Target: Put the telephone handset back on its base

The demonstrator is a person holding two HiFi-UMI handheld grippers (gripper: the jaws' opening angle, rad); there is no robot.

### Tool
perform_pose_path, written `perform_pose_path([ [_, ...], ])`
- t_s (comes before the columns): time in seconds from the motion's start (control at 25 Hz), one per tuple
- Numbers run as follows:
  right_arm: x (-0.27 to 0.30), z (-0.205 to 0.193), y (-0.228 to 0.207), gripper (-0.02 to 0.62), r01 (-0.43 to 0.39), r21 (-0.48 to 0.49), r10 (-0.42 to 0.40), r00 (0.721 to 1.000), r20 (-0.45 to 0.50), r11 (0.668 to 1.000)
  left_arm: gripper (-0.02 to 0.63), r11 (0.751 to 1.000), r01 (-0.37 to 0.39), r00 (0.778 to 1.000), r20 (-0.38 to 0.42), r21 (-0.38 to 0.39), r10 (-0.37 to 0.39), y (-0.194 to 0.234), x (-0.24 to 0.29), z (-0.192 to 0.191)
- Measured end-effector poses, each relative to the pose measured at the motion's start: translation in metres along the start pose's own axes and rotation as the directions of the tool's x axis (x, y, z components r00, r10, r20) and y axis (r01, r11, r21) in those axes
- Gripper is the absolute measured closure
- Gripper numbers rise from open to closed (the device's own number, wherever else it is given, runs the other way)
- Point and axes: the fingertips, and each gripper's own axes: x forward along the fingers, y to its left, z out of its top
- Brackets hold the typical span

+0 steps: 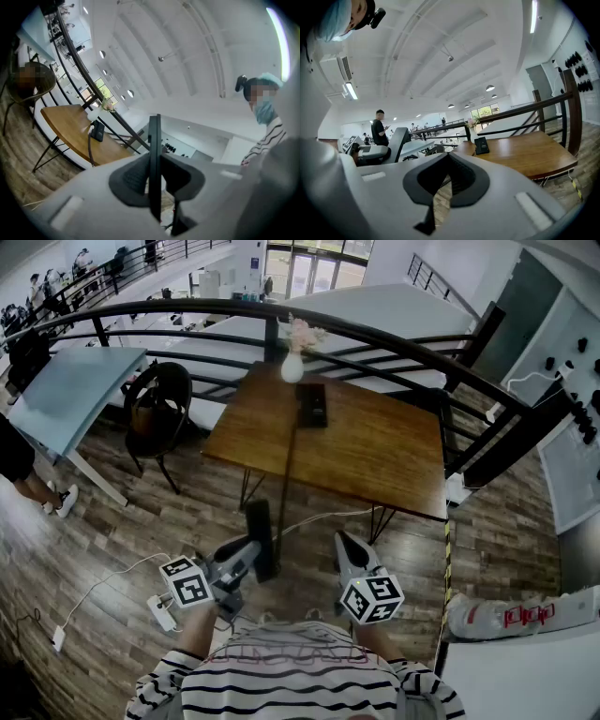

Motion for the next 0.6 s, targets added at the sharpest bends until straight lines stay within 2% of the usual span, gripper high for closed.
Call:
perform_pose_path([
  [0.32, 0.017, 0.003, -0.004, 0.595, 0.012, 0.003, -0.012, 1.000, 0.008, 1.000, 0.535, 1.000, 0.011, 1.000, -0.002, -0.016, -0.011, 0.018, 0.005, 0.009],
  [0.6, 0.058, 0.015, -0.044, 0.595, 0.009, 0.012, -0.009, 1.000, 0.001, 1.000, 0.535, 0.999, -0.019, 1.000, -0.002, -0.028, 0.018, 0.055, 0.041, 0.022],
])
